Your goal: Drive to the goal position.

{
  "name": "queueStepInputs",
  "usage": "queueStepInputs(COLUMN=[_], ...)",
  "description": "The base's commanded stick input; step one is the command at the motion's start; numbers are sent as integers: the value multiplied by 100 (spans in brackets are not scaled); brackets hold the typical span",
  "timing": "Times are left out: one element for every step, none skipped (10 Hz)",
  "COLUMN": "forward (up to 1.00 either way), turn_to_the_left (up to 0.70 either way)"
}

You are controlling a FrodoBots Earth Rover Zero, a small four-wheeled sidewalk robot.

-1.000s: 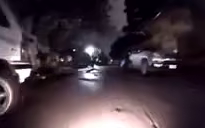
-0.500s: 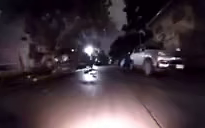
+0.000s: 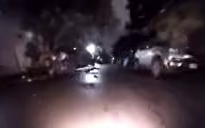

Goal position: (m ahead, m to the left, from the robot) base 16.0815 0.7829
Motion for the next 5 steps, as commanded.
queueStepInputs(forward=[100,100,100,100,100], turn_to_the_left=[0,0,0,0,0])
